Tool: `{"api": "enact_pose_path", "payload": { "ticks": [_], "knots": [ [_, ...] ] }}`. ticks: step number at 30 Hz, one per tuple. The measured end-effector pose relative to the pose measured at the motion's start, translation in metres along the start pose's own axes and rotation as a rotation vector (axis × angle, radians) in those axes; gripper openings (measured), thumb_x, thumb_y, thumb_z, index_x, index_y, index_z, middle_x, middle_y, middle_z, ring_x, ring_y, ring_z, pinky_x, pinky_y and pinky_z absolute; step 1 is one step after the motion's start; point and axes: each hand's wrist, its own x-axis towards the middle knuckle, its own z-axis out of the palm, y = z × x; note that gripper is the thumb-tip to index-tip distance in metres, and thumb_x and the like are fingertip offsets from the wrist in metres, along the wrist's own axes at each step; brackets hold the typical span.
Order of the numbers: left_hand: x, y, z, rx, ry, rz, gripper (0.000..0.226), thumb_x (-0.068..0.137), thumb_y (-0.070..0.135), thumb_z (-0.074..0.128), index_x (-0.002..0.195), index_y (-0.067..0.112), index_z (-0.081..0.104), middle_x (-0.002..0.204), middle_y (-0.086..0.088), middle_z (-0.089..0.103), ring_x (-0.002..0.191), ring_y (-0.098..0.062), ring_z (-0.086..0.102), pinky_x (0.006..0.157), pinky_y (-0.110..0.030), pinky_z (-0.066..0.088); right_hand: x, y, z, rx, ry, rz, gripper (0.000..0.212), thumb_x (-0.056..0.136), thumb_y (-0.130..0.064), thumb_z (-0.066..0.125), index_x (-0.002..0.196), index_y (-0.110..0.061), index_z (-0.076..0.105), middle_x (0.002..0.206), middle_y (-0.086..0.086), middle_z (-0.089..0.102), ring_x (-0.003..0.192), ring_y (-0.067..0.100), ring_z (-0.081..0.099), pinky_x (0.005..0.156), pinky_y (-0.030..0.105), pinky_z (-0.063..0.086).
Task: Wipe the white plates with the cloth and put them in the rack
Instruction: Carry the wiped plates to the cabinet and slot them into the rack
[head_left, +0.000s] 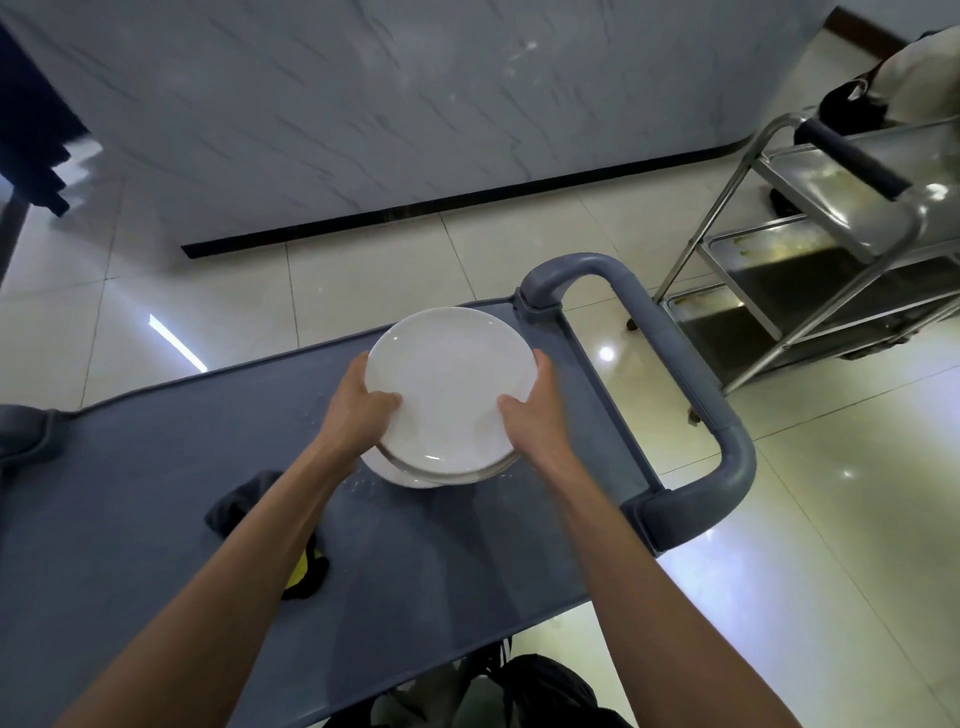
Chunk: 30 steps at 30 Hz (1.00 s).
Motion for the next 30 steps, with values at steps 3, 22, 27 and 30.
{"api": "enact_pose_path", "payload": {
  "ticks": [3, 22, 27, 30],
  "knots": [
    [-0.003, 0.008, 0.008, 0.007, -0.003, 0.088, 0.07, 0.088, 0.006, 0.056, 0.147, 0.038, 0.038, 0.133, 0.01, 0.053, 0.118, -0.021, 0.053, 0.098, -0.045, 0.05, -0.004, -0.003, -0.016, 0.016, 0.019, -0.021, 0.066, 0.09, -0.006, 0.057, 0.149, -0.025, 0.034, 0.137, 0.0, 0.051, 0.124, 0.02, 0.051, 0.099, 0.039, 0.05],
    [-0.063, 0.078, 0.107, 0.178, -0.457, 0.505, 0.051, 0.088, 0.013, 0.06, 0.135, 0.032, 0.05, 0.122, 0.003, 0.061, 0.113, -0.021, 0.058, 0.096, -0.049, 0.053, -0.127, 0.015, -0.138, 0.055, 0.572, 0.028, 0.064, 0.089, -0.01, 0.057, 0.146, -0.033, 0.039, 0.133, -0.001, 0.051, 0.12, 0.024, 0.051, 0.098, 0.042, 0.051],
    [-0.101, 0.092, 0.179, 0.234, -0.613, 0.597, 0.057, 0.093, 0.013, 0.058, 0.143, 0.035, 0.041, 0.128, 0.004, 0.056, 0.113, -0.02, 0.054, 0.091, -0.039, 0.05, -0.169, 0.053, -0.195, 0.159, 0.721, 0.102, 0.066, 0.09, -0.008, 0.059, 0.149, -0.031, 0.039, 0.132, -0.004, 0.053, 0.121, 0.024, 0.052, 0.102, 0.042, 0.05],
    [-0.131, 0.102, 0.234, 0.277, -0.662, 0.631, 0.064, 0.09, 0.008, 0.058, 0.144, 0.038, 0.042, 0.123, 0.007, 0.054, 0.11, -0.018, 0.051, 0.085, -0.035, 0.049, -0.192, 0.079, -0.234, 0.236, 0.807, 0.153, 0.069, 0.088, -0.009, 0.059, 0.149, -0.033, 0.039, 0.129, -0.009, 0.054, 0.119, 0.021, 0.054, 0.102, 0.044, 0.051]
  ]
}}
